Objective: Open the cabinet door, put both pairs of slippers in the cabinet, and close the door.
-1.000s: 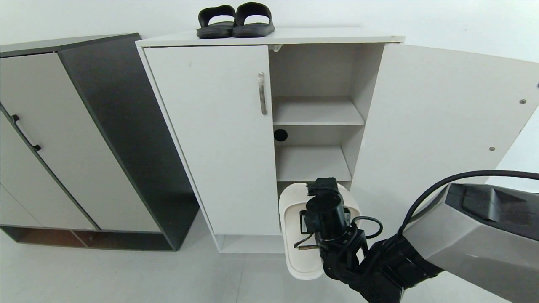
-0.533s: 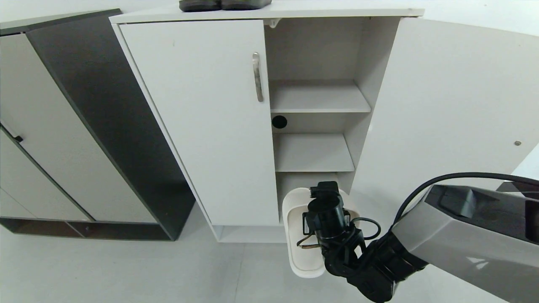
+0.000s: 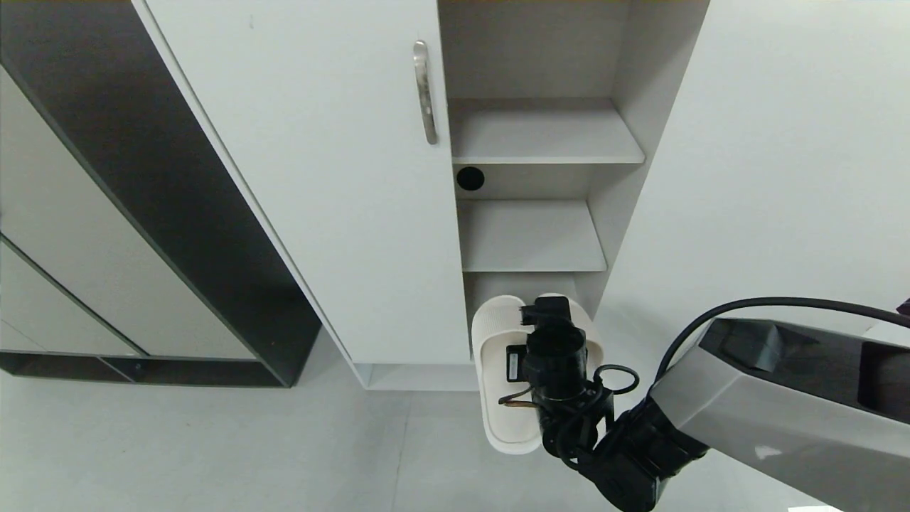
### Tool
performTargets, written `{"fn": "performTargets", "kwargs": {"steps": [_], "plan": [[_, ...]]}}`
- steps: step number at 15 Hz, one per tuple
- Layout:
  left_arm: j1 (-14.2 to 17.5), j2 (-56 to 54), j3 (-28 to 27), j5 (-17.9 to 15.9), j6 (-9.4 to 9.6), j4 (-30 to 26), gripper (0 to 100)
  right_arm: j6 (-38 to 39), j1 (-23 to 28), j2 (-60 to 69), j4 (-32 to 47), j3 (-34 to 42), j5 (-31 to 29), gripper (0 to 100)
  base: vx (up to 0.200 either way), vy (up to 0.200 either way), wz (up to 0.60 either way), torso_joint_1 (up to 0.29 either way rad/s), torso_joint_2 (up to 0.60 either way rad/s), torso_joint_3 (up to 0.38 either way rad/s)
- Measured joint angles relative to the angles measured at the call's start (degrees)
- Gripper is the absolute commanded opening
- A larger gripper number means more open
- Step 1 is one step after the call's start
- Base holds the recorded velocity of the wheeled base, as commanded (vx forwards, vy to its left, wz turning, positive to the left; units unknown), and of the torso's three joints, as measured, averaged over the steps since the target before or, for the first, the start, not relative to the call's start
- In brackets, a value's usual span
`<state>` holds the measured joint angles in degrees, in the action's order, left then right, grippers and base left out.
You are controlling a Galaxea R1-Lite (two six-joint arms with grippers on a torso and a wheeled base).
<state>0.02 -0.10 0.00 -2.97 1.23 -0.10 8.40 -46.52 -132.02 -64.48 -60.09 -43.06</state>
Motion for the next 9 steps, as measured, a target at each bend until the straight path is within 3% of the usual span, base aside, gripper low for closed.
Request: {"fn": "performTargets", "kwargs": {"steps": [2, 7, 9], "plan": [[0.0, 0.0, 0.0, 0.0, 0.00, 0.0, 0, -3.0, 0.4, 0.0, -4.5, 1.1, -0.3, 0, 0.000, 0.000, 0.00, 0.000, 0.00, 0.000], [0.0, 0.0, 0.0, 0.0, -0.06, 0.0, 0, -3.6, 1.3, 0.0, -6.4, 1.4, -0.9, 0, 0.000, 0.000, 0.00, 0.000, 0.00, 0.000], [0.0, 0.0, 0.0, 0.0, -0.09, 0.0, 0, -3.6, 1.3, 0.0, -6.5, 1.4, -0.9, 0, 0.200, 0.000, 0.00, 0.002, 0.00, 0.005]]}}
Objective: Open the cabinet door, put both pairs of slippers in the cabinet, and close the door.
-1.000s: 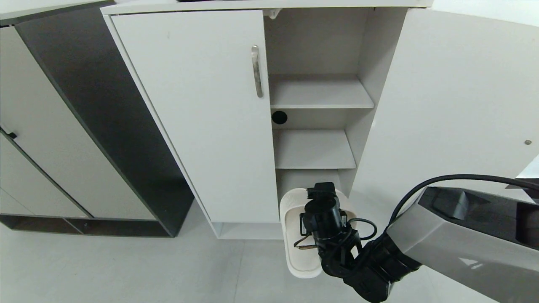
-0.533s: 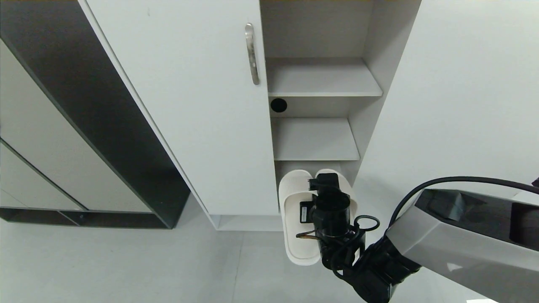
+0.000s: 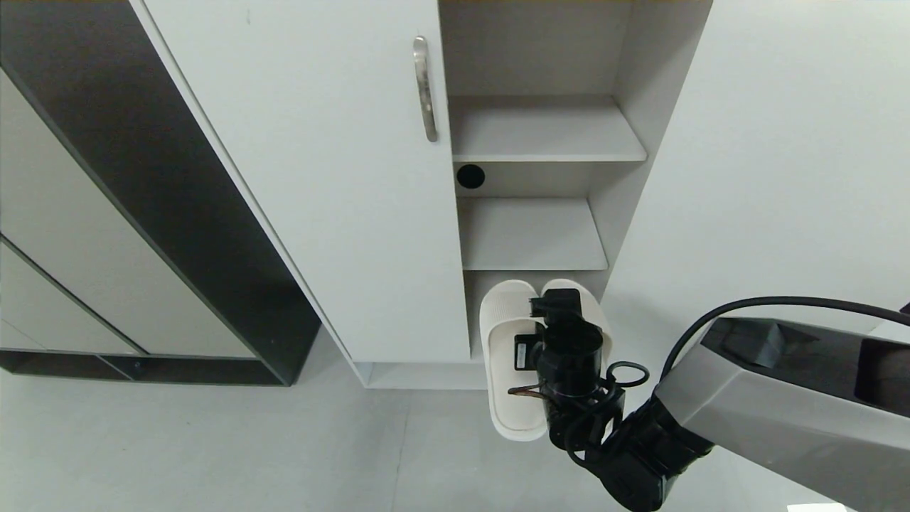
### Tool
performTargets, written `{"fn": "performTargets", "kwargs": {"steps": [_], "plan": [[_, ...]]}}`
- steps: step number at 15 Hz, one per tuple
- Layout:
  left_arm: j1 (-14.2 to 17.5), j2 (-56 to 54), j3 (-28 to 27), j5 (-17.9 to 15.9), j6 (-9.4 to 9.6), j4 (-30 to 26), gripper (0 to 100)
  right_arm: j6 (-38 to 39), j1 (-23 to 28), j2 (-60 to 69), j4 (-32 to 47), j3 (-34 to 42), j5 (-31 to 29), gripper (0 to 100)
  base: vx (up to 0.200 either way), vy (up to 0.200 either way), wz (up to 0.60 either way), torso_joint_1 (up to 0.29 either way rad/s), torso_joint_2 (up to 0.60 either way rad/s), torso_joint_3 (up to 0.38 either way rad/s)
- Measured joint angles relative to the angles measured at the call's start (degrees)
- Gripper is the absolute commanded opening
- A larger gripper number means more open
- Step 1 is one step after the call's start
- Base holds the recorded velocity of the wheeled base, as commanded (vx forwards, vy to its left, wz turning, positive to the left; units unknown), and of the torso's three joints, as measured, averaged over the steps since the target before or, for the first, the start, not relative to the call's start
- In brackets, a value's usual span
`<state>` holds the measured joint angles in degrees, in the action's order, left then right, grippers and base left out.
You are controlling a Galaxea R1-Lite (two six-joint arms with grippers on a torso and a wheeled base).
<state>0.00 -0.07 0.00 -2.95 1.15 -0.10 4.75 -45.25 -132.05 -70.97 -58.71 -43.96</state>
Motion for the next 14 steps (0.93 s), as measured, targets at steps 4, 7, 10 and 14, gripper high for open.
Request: {"fn": "performTargets", "kwargs": {"steps": [4, 7, 10, 14], "plan": [[0.0, 0.0, 0.0, 0.0, 0.09, 0.0, 0, -0.1, 0.1, 0.0, -0.1, 0.0, 0.0, 0, 0.200, 0.000, 0.00, 0.001, 0.00, 0.001], [0.0, 0.0, 0.0, 0.0, 0.07, 0.0, 0, -0.1, 0.1, 0.0, -0.1, 0.0, -0.1, 0, 0.200, 0.000, 0.00, 0.002, 0.00, -0.001], [0.0, 0.0, 0.0, 0.0, 0.07, 0.0, 0, -0.2, 0.0, 0.0, -1.1, 0.1, -0.1, 0, 0.200, 0.000, 0.00, -0.001, 0.00, 0.002], [0.0, 0.0, 0.0, 0.0, 0.07, 0.0, 0, -0.2, 0.2, -0.4, -0.8, -0.5, 0.5, 0, 0.000, 0.000, 0.00, 0.000, 0.00, 0.000]]}}
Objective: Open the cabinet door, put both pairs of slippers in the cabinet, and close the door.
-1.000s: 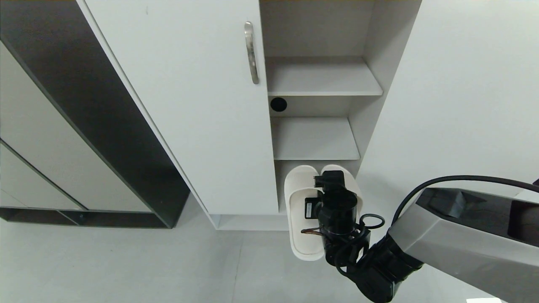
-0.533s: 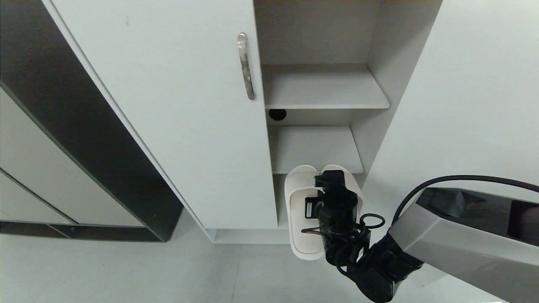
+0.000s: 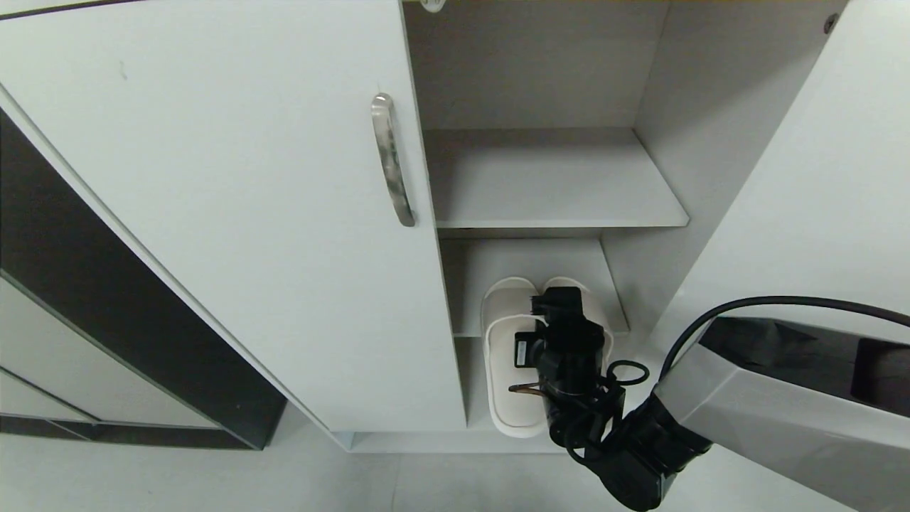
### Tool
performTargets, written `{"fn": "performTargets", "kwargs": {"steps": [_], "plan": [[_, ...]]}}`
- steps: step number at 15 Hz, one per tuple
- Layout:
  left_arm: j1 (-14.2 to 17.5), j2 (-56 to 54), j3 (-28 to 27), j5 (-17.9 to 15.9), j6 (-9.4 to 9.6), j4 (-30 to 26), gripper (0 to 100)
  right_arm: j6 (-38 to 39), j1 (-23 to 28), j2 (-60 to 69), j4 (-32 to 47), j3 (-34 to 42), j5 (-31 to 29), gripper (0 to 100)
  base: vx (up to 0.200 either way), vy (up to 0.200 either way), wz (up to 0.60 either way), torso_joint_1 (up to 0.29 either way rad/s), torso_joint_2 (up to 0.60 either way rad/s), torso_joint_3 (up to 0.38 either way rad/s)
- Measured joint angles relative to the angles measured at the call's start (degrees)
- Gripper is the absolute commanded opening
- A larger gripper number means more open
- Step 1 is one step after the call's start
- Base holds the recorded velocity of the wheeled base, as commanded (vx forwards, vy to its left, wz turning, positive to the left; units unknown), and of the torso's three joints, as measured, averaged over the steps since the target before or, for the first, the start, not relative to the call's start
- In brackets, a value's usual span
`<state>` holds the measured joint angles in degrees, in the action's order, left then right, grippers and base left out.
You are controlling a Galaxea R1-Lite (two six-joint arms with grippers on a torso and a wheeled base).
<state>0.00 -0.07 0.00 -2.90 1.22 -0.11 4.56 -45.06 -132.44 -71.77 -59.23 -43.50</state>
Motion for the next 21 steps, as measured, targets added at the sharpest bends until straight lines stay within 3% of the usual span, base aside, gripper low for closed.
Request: {"fn": "performTargets", "kwargs": {"steps": [5, 13, 21], "plan": [[0.0, 0.0, 0.0, 0.0, -0.13, 0.0, 0, -2.2, 3.3, -3.5, 1.4, -7.3, 1.3, 0, 0.000, 0.000, 0.00, 0.000, 0.00, 0.000], [0.0, 0.0, 0.0, 0.2, -0.24, 0.1, 0, -2.5, 7.3, -9.2, 15.1, -26.6, 4.3, 0, 0.000, 0.000, 0.00, 0.000, 0.00, 0.000], [0.0, 0.0, 0.0, 0.2, -0.24, 0.1, 0, -2.5, 10.6, -12.1, 22.6, -39.0, 6.1, 0, 0.000, 0.000, 0.00, 0.000, 0.00, 0.000]]}}
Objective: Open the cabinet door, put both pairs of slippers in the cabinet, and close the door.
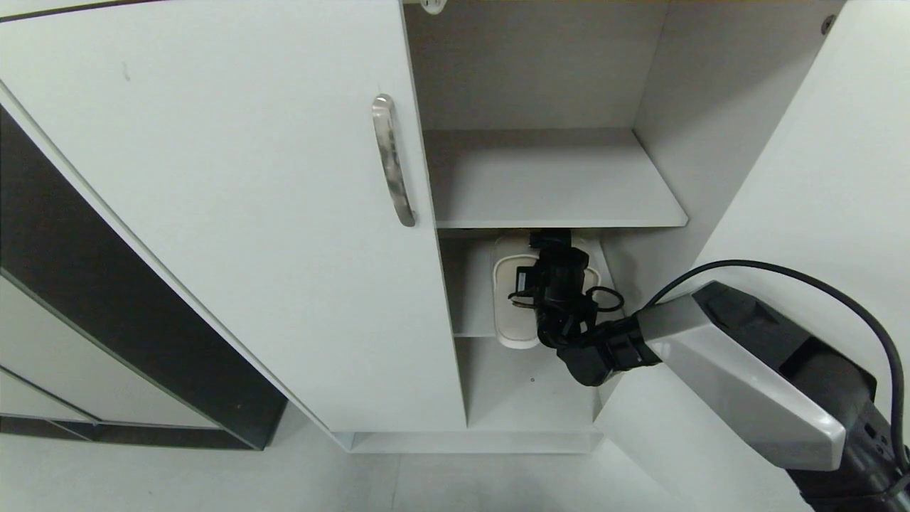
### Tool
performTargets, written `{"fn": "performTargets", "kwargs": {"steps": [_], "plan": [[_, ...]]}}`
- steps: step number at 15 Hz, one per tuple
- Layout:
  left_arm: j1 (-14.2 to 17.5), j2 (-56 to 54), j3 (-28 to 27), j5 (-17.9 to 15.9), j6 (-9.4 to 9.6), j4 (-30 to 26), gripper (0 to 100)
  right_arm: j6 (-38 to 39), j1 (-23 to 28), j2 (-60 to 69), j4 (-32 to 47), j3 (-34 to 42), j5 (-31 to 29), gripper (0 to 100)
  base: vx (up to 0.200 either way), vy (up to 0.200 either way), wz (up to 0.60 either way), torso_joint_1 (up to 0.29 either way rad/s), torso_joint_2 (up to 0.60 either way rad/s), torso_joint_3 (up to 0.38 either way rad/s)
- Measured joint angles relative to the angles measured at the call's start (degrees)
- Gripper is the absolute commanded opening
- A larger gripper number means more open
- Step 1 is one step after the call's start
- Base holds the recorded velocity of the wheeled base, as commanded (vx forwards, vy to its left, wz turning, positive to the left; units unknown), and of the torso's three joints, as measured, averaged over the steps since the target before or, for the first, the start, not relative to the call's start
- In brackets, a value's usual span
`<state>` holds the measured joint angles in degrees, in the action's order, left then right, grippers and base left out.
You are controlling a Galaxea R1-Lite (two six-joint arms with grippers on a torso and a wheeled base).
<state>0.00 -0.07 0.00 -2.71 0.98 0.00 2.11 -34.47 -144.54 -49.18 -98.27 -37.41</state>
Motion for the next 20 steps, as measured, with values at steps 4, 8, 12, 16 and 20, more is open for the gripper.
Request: {"fn": "performTargets", "kwargs": {"steps": [4, 8, 12, 16, 20], "plan": [[0.0, 0.0, 0.0, 0.0, 0.00, 0.0, 0, 0.0, 0.6, -1.5, 0.3, -1.5, 0.1, 0, 0.000, 0.000, 0.00, 0.000, 0.00, 0.000], [0.0, 0.0, 0.0, 0.1, 0.00, 0.0, 0, 0.0, 0.7, -1.8, 0.9, -1.8, 0.1, 0, 0.000, 0.000, 0.00, 0.000, 0.00, 0.000], [0.0, 0.0, 0.0, 0.1, -0.05, 0.0, 0, 0.0, 0.7, -2.4, 1.0, -2.1, 0.1, 100, 0.000, 0.000, 0.00, 0.000, 0.00, 0.000], [0.0, 0.0, 0.0, 0.1, -0.09, 0.0, 0, 0.0, 0.6, -2.0, 1.1, -0.1, 0.0, 100, 0.000, 0.000, 0.00, 0.000, 0.00, 0.000], [0.0, 0.0, 0.0, 0.1, -0.09, 0.0, 0, 0.0, -1.2, 3.0, -3.5, 9.9, -0.5, 100, 0.000, 0.000, 0.00, 0.000, 0.00, 0.000]]}}
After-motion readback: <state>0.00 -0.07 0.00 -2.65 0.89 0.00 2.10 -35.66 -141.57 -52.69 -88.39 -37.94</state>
